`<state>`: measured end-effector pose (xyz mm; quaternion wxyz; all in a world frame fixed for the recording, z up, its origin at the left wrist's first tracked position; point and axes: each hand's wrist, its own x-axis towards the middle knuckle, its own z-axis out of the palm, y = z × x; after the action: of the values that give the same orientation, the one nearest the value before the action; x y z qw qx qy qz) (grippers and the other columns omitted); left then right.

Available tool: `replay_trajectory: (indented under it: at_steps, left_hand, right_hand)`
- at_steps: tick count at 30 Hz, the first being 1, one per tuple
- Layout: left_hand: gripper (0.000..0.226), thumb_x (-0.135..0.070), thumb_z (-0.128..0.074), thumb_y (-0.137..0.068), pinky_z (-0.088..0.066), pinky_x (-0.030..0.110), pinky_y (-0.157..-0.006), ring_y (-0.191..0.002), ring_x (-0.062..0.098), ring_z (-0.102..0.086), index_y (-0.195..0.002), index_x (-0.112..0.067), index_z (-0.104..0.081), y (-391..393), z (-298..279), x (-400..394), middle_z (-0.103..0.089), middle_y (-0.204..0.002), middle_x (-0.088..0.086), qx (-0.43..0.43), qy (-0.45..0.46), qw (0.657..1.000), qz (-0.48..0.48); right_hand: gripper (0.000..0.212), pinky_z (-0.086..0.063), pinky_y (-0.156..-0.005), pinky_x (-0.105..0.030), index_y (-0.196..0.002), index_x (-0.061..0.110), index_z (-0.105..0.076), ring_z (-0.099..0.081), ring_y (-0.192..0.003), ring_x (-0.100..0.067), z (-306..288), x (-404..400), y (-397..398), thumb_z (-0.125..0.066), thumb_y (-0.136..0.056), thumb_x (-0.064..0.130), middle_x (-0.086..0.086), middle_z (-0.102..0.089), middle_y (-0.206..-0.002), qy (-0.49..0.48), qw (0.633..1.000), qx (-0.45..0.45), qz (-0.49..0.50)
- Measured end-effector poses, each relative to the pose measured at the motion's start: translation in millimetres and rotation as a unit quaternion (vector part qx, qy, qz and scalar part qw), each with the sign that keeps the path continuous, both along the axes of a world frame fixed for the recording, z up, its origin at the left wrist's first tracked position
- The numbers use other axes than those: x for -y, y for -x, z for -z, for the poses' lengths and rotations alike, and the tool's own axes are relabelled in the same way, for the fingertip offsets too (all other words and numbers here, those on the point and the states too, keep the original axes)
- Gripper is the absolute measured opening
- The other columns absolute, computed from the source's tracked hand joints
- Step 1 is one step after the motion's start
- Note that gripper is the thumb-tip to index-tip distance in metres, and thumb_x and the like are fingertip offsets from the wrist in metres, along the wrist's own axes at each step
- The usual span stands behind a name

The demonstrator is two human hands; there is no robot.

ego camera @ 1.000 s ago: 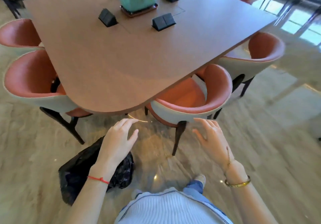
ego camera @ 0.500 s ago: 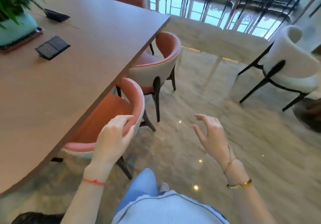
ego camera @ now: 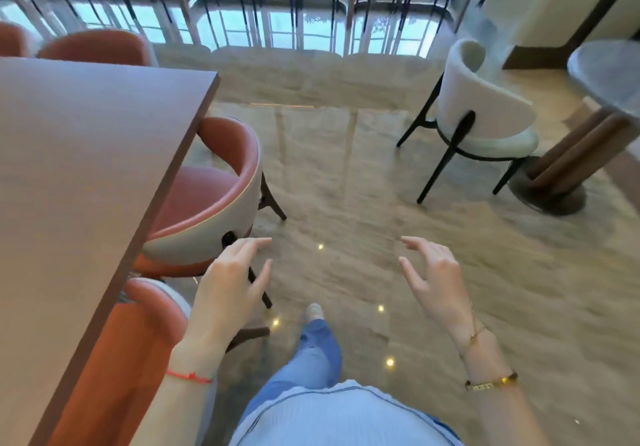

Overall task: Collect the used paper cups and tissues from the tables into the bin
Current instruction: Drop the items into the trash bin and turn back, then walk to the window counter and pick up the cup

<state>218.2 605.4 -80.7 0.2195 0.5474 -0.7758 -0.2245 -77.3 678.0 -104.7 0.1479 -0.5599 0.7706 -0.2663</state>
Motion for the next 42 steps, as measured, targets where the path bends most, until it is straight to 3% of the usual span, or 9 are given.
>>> replay_trajectory:
  at_steps: [11,16,20,25,27,36,42]
  left_hand:
    - [0.03,-0.022,-0.062,-0.09,-0.052,0.03,-0.083,-0.099,0.014,-0.062,-0.12,-0.018,-0.062,57.4,-35.6,250.8,-0.065,-0.112,-0.004,0.014,0.029,0.998,0.051]
    - [0.029,-0.023,-0.06,-0.091,-0.049,0.028,-0.083,-0.1,0.013,-0.061,-0.121,-0.022,-0.061,70.5,-28.2,326.8,-0.064,-0.114,-0.007,0.024,0.012,0.999,0.03]
    - [0.032,-0.021,-0.061,-0.09,-0.053,0.033,-0.082,-0.099,0.015,-0.062,-0.122,-0.021,-0.061,82.5,-11.7,395.5,-0.064,-0.116,-0.005,0.029,-0.002,0.999,0.013]
    - [0.03,-0.023,-0.061,-0.09,-0.044,0.021,-0.081,-0.106,0.01,-0.06,-0.121,-0.024,-0.062,102.5,3.6,507.9,-0.062,-0.119,-0.011,0.037,0.003,0.999,-0.016]
    - [0.03,-0.023,-0.062,-0.09,-0.044,0.02,-0.079,-0.098,0.01,-0.061,-0.12,-0.024,-0.062,114.4,2.6,559.3,-0.062,-0.118,-0.011,0.04,0.008,0.999,-0.021]
    - [0.029,-0.021,-0.063,-0.089,-0.049,0.031,-0.082,-0.104,0.014,-0.061,-0.118,-0.024,-0.062,153.6,-22.1,757.4,-0.063,-0.116,-0.01,0.035,0.011,0.996,-0.075]
    - [0.03,-0.024,-0.061,-0.09,-0.049,0.031,-0.083,-0.108,0.013,-0.059,-0.121,-0.025,-0.061,154.8,-14.7,877.5,-0.062,-0.118,-0.012,0.034,-0.002,0.993,-0.112]
  right_hand:
    - [0.031,-0.037,-0.098,-0.024,-0.12,0.017,-0.06,-0.051,-0.113,-0.016,-27.8,243.9,45.9,-0.062,-0.089,0.023,0.003,-0.064,-0.114,0.048,0.999,-0.012,0.014]
    - [0.03,-0.038,-0.098,-0.026,-0.118,0.016,-0.061,-0.053,-0.111,-0.018,-18.8,328.8,60.1,-0.063,-0.088,0.021,0.002,-0.065,-0.111,0.039,0.999,-0.011,0.001]
    - [0.03,-0.037,-0.1,-0.027,-0.119,0.017,-0.061,-0.052,-0.115,-0.016,-3.4,403.6,73.6,-0.062,-0.089,0.022,0.003,-0.065,-0.114,0.022,1.0,-0.002,-0.018]
    - [0.031,-0.037,-0.101,-0.027,-0.12,0.015,-0.061,-0.051,-0.116,-0.016,0.2,527.3,100.6,-0.062,-0.09,0.022,0.003,-0.065,-0.116,0.016,0.999,0.004,-0.047]
    - [0.031,-0.037,-0.102,-0.029,-0.119,0.014,-0.062,-0.052,-0.116,-0.017,-6.8,586.8,113.5,-0.063,-0.089,0.02,0.001,-0.065,-0.115,0.017,0.998,0.003,-0.06]
    - [0.032,-0.039,-0.103,-0.037,-0.122,0.014,-0.06,-0.051,-0.117,-0.019,-40.0,825.7,146.2,-0.061,-0.09,0.019,0.001,-0.064,-0.117,0.036,0.993,0.004,-0.11]
    - [0.032,-0.04,-0.102,-0.034,-0.122,0.017,-0.06,-0.051,-0.116,-0.015,-27.5,956.7,145.4,-0.061,-0.091,0.02,0.004,-0.064,-0.117,0.035,0.989,0.015,-0.145]
